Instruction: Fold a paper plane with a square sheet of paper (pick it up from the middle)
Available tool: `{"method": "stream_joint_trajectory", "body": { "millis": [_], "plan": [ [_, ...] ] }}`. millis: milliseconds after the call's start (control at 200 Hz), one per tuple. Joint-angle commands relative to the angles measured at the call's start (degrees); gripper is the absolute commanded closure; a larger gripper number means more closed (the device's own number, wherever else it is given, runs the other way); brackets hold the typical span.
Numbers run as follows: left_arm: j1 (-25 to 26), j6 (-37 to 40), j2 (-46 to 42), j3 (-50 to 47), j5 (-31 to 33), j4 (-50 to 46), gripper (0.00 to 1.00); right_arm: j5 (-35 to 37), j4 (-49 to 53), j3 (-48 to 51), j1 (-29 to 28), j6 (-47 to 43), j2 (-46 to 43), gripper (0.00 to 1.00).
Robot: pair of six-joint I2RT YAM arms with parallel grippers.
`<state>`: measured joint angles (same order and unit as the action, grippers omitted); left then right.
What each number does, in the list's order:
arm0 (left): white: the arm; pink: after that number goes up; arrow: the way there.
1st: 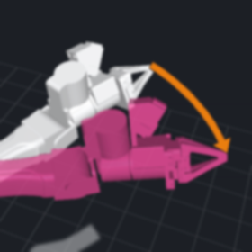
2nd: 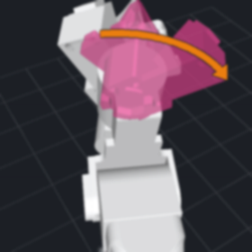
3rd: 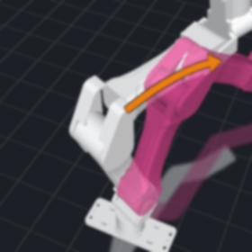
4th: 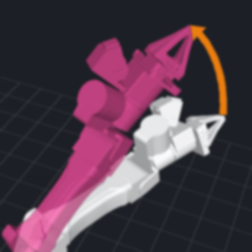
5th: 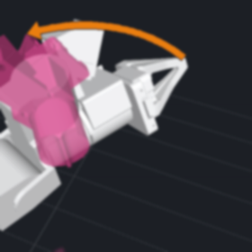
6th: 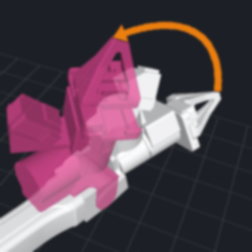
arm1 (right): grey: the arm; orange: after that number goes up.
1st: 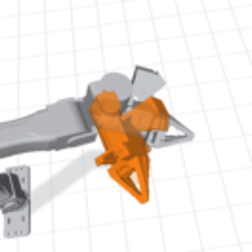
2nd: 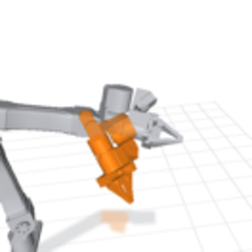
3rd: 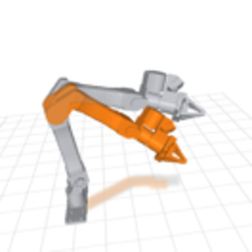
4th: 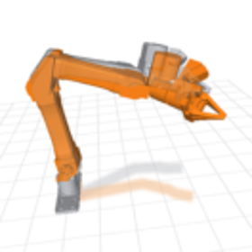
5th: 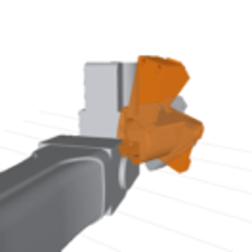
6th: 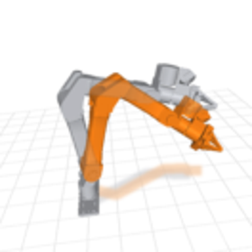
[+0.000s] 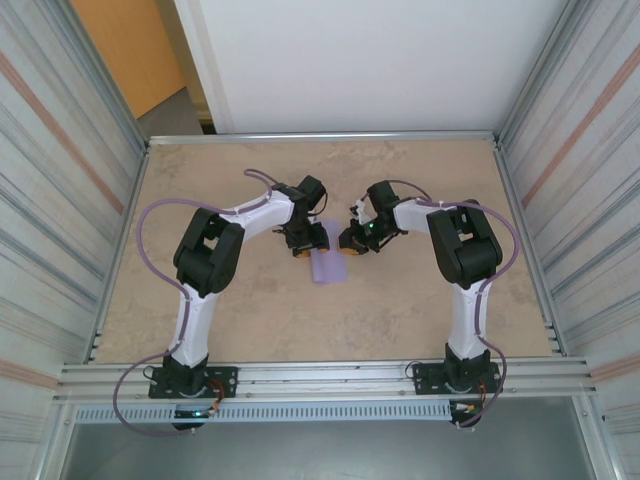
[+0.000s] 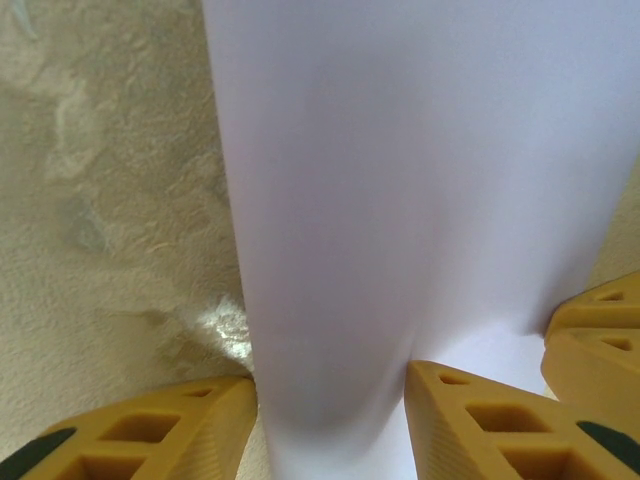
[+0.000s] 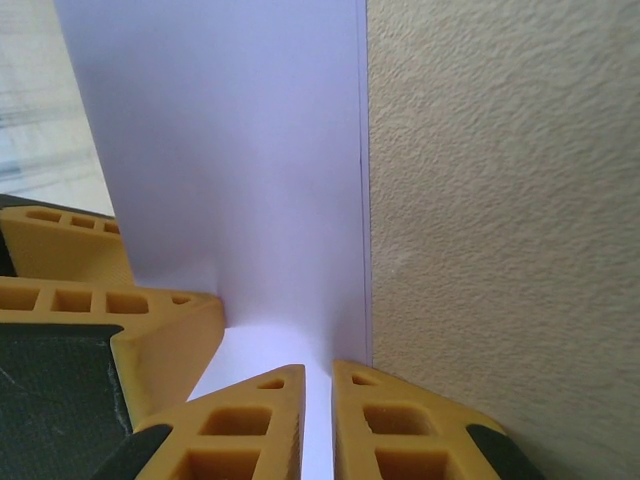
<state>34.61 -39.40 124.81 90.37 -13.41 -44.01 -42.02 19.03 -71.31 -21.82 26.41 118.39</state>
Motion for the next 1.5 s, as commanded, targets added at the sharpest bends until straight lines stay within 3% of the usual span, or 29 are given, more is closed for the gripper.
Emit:
{"method": "stream_joint_trajectory", "body": {
  "millis": [0,215,591,717,827,962,1183,1493],
  "plan": [
    [0.6,0.2,10.4,-6.9,3.3,1.1,0.53,5.9,5.6,-0.8,-0.4,-2.1,1.9,0.84],
    [0.4,1.1,5.6,-6.3,3.0,3.4,0.53,12.8,9.5,-1.2,-1.4,-2.9,3.1,0.86],
    [-1.9,3.1,-14.8,-8.7,4.7,8.0,0.51,18.4,8.5,1.2,-3.0,-2.2,4.9,0.91],
    [-2.9,5.9,-22.3,-14.4,1.6,13.9,0.5,20.2,9.2,1.0,-4.1,-1.9,5.3,0.91],
    [-4.0,8.4,-26.1,-18.2,-6.6,19.2,0.53,21.2,10.8,0.0,-5.0,-2.0,6.4,0.91],
    [-4.0,8.0,-25.4,-19.9,-14.3,23.2,0.63,21.2,12.4,-0.8,-5.2,-1.3,8.0,0.91],
    [-3.9,4.8,-18.5,-17.8,-19.4,27.1,0.78,20.8,14.2,-1.4,-5.3,-1.1,9.4,0.92],
    [-3.7,2.4,-11.3,-13.3,-20.8,26.9,0.88,20.1,15.0,-1.9,-5.3,0.3,9.3,0.92]
  ]
}}
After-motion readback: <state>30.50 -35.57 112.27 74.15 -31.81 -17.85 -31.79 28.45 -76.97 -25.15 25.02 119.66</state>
